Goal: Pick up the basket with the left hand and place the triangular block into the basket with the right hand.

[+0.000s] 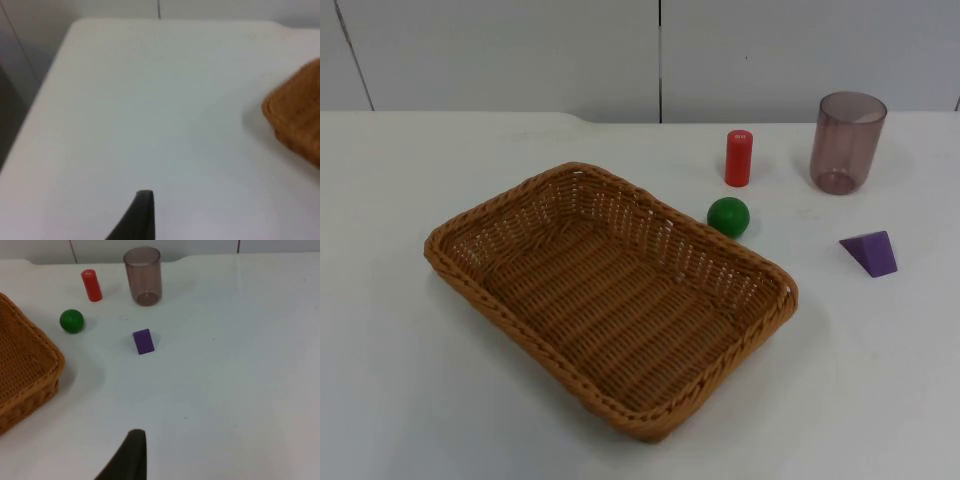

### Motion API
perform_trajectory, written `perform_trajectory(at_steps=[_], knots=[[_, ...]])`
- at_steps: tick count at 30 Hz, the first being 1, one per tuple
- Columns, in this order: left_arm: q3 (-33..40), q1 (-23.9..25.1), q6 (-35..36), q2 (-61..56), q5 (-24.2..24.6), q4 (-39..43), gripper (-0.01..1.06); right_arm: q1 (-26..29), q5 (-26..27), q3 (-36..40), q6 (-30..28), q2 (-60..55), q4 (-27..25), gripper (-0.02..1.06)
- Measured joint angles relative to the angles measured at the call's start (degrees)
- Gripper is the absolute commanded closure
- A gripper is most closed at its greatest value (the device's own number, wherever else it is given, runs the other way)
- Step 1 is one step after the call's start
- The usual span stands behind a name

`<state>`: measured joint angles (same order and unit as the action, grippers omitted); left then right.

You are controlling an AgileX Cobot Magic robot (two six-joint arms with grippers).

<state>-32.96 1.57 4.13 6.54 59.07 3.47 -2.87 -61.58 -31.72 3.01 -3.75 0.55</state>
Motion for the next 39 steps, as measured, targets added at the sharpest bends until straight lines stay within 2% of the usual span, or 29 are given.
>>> perform_trajectory(at_steps=[9,14,19,24,31,36,39], knots=[[-8.03,0.0,2.67,13.95,-7.07,1.1,0.0,0.0,5.47,-8.6,2.5,-13.48,0.39,0.0],[-11.09,0.0,3.2,20.75,-11.07,0.12,0.0,0.0,10.15,-13.55,2.74,-22.14,0.52,0.0],[-14.33,0.0,3.35,29.77,-16.14,-2.68,0.0,0.0,17.88,-18.6,2.98,-33.74,2.84,0.0],[-16.6,0.0,3.35,37.82,-20.02,-3.47,0.0,0.0,22.01,-22.28,2.45,-42.26,3.55,0.0],[-17.7,0.0,3.35,44.92,-23.04,-4.74,0.0,0.0,24.76,-23.96,2.45,-46.92,3.55,0.0],[-17.86,0.0,3.23,50.26,-23.45,-9.17,0.0,0.0,26.1,-24.05,2.81,-47.32,3.55,0.0],[-17.1,0.0,0.72,54.39,-24.06,-14.9,0.0,0.0,27.2,-24.18,2.94,-47.32,3.55,0.0]])
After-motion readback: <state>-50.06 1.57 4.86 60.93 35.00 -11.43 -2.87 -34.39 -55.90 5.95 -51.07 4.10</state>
